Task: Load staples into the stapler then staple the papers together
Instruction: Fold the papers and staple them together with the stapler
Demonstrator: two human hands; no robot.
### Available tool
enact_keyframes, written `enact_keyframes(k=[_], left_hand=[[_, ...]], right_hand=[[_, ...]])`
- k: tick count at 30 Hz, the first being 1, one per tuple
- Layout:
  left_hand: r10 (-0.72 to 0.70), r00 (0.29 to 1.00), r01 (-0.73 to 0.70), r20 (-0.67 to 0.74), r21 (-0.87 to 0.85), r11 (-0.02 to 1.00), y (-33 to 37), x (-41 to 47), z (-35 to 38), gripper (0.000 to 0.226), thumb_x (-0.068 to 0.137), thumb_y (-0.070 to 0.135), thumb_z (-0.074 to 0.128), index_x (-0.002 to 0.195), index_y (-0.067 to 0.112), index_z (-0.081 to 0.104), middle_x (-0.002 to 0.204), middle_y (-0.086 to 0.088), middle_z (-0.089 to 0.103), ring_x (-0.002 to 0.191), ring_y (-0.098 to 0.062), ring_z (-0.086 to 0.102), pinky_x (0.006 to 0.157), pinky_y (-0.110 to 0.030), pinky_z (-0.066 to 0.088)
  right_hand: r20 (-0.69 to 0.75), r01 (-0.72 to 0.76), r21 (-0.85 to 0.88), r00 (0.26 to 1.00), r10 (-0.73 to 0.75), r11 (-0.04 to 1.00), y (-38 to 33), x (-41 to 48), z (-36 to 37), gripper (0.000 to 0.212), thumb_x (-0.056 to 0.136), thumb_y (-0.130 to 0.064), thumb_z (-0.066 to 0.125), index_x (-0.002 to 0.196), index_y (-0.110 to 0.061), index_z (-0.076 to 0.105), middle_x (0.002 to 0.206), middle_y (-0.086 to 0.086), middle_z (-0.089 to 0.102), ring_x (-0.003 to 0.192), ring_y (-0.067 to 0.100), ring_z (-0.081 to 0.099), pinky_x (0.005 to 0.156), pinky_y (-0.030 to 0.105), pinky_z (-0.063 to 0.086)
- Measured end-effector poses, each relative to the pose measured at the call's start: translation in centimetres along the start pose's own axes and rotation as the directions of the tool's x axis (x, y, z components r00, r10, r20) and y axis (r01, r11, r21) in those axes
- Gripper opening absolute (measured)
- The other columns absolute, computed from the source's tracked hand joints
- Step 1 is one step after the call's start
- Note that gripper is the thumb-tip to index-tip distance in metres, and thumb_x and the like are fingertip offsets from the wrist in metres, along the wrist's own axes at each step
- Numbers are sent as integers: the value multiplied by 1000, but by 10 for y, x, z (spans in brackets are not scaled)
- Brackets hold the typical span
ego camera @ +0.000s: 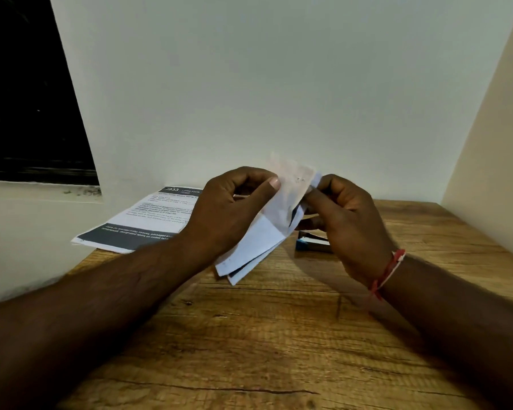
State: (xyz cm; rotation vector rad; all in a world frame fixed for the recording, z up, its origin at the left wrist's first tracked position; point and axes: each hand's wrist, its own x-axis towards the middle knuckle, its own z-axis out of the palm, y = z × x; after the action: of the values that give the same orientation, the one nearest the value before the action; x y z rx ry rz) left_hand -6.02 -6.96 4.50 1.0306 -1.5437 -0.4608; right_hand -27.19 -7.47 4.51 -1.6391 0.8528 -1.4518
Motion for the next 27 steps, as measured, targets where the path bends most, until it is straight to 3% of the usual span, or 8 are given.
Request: enact_keyframes(k=[5, 8, 10, 13, 16, 19, 23, 27], left_hand=[[-113, 993, 116, -37, 107, 987, -10, 10, -8, 56, 96, 57, 81, 144, 33, 67, 140, 17, 70, 123, 2, 68, 96, -20, 56], [-218, 976, 216, 24, 59, 975, -14, 8, -10, 59, 91, 69, 81, 138, 35, 68, 130, 17, 78, 114, -3, 75, 95, -32, 62], [-264, 960, 268, 94, -40, 963, -18, 8, -11, 52, 90, 67, 84, 127, 30, 77, 119, 9, 85, 109, -16, 83, 100, -50, 67], [-280, 947, 298, 159, -102, 949, -18, 8, -12, 37, 97, 48, 85, 121, 21, 83, 112, 0, 88, 104, -24, 86, 101, -57, 67], [-259, 954, 268, 153, -40, 963, -16, 8, -15, 30, 100, 44, 83, 121, 23, 84, 109, 3, 88, 101, -21, 86, 98, -54, 68], [-208, 971, 199, 117, 85, 976, -14, 8, -17, 24, 101, 44, 82, 119, 28, 84, 105, 9, 88, 94, -13, 86, 91, -49, 70], [-179, 979, 170, 98, 89, 981, -10, 7, -17, 25, 99, 40, 85, 121, 29, 81, 104, 12, 88, 91, -10, 85, 87, -44, 71], [-239, 961, 251, 139, -80, 965, -11, 6, -17, 41, 93, 34, 92, 128, 23, 74, 108, 2, 88, 97, -21, 87, 92, -49, 70]], right_hand=[[-20, -70, 179, 997, 74, 981, 0, 7, -7, 21, 112, -15, 61, 110, 5, 67, 97, 19, 78, 76, 28, 76, 69, 42, 64], [-12, -100, 219, 994, 105, 971, 2, 9, -8, 12, 110, -9, 59, 106, -6, 70, 97, 17, 78, 73, 26, 73, 68, 43, 62], [-42, -119, 215, 990, 131, 969, 3, 10, -9, 14, 109, -8, 60, 114, 3, 68, 100, 19, 79, 79, 29, 74, 76, 47, 64], [-99, -159, 221, 978, 184, 962, 4, 12, -12, 37, 113, -30, 58, 124, 2, 71, 114, 25, 80, 96, 36, 77, 91, 53, 63], [-88, -207, 215, 969, 230, 955, 4, 14, -17, 60, 104, -62, 61, 124, -8, 77, 115, 20, 82, 104, 36, 82, 89, 53, 67], [-89, -169, 56, 981, 174, 984, 4, 15, -19, 41, 95, -42, 82, 117, -7, 78, 101, 14, 84, 81, 26, 80, 62, 40, 64], [-80, -156, 27, 984, 158, 987, 6, 13, -18, 18, 100, -9, 78, 118, -5, 80, 91, 9, 82, 50, 5, 66, 45, 17, 48], [-141, -132, 14, 981, 133, 991, 13, 19, -24, 16, 102, -18, 78, 116, -15, 81, 97, 26, 79, 47, 11, 53, 45, 25, 44]])
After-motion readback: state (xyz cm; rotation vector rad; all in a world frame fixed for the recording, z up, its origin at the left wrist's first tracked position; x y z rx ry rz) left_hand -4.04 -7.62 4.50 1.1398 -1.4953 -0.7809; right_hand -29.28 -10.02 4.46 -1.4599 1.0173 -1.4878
